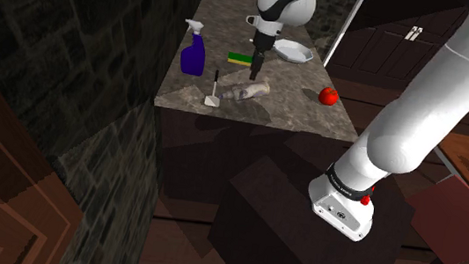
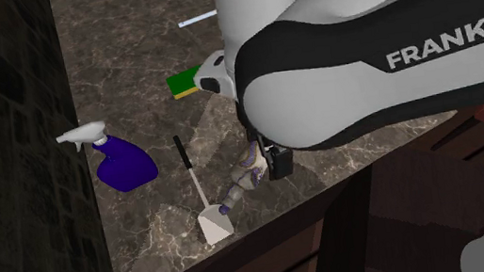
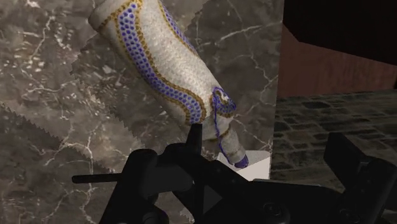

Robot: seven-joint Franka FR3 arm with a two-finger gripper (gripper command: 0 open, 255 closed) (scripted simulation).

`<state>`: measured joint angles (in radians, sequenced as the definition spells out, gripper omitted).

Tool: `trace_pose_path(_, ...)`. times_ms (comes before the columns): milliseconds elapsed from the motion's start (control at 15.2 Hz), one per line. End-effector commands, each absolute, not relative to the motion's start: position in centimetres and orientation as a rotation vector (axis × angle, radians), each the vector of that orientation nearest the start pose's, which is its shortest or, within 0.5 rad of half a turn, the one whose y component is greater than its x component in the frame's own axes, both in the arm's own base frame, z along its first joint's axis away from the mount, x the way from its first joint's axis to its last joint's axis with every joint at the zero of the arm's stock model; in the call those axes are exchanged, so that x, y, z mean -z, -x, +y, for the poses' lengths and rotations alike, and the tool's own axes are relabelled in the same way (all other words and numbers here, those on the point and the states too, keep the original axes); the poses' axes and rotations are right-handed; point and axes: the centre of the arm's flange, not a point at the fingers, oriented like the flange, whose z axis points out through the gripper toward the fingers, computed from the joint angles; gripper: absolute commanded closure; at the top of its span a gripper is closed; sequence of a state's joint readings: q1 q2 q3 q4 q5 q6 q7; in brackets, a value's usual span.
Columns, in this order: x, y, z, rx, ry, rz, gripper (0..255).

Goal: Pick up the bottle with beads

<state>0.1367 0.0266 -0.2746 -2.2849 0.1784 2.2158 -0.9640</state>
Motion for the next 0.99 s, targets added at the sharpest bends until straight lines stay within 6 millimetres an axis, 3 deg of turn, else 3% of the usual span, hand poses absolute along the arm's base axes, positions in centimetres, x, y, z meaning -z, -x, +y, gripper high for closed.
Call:
trace_pose_path(0,-31.3,-52.2,-6.6,-0.020,2.739,-1.129,0)
trace_pose_path(396,-25.5,-57.0,-5.8,-0.031,2.585,-1.344,0)
trace_pose_path(924,-21.5,-57.0,-5.8,-0.031,2.585,-1.344,0)
